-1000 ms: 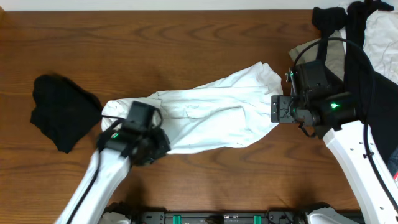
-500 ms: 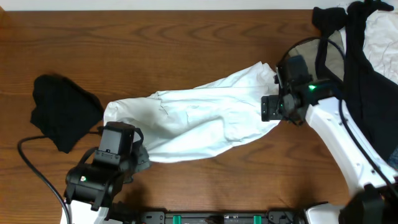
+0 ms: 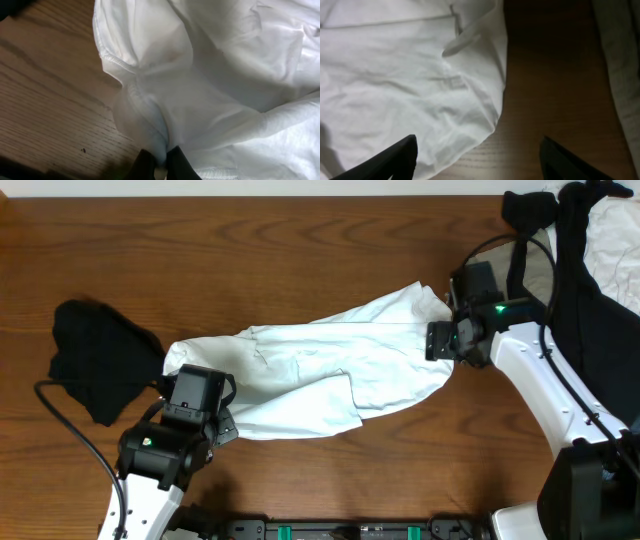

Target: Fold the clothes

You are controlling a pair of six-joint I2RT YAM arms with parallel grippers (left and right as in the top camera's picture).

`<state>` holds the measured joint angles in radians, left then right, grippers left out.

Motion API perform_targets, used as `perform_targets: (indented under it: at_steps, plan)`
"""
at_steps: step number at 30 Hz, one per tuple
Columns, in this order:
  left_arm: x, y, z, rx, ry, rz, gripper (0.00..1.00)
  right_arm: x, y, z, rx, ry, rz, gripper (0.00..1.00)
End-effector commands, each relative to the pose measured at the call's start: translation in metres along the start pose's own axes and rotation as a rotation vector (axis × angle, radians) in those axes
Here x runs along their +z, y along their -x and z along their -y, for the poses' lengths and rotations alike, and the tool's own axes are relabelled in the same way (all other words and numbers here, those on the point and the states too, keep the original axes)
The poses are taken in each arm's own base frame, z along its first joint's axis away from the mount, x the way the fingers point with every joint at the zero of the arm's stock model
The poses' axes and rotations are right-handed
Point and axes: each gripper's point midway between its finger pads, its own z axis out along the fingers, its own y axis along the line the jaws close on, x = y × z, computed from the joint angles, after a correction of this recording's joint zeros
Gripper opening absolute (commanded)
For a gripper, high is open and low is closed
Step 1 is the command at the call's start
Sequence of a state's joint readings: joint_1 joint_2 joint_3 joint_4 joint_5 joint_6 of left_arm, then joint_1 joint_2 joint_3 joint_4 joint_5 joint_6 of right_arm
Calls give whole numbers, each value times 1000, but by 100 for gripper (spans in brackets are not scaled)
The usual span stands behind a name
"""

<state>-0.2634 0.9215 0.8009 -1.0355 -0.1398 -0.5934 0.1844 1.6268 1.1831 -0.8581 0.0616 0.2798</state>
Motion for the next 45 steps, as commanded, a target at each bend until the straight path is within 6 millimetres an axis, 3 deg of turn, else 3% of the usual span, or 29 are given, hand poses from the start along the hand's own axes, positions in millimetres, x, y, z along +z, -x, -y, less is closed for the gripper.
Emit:
perform_targets:
  at_steps: [1,10,16,17,19,23,33,41,45]
  plan:
    - [0,5,-4,-11,25,18,6,11,-1,-3,-27,30,-25,74]
    - [0,5,-4,-11,25,18,6,55,2,-6,-102,19,-64,73]
    - [0,5,-4,-11,25,18,6,79,11,-10,-100,23,-45,64]
    - [0,5,-4,-11,25,18,6,81,13,-11,-100,24,-40,59]
    - [0,5,-4,-11,25,18,7,81,17,-11,-98,26,-22,52]
    - [0,5,-4,-12,24,18,7,82,24,-3,-48,-27,10,49]
    - [0,5,-4,-12,24,18,7,85,18,1,-50,-55,-15,51]
    - [0,5,-4,-12,24,18,7,52,31,-6,-45,-29,67,54]
    - [0,5,-4,-12,24,18,7,47,28,-16,-98,-22,67,52]
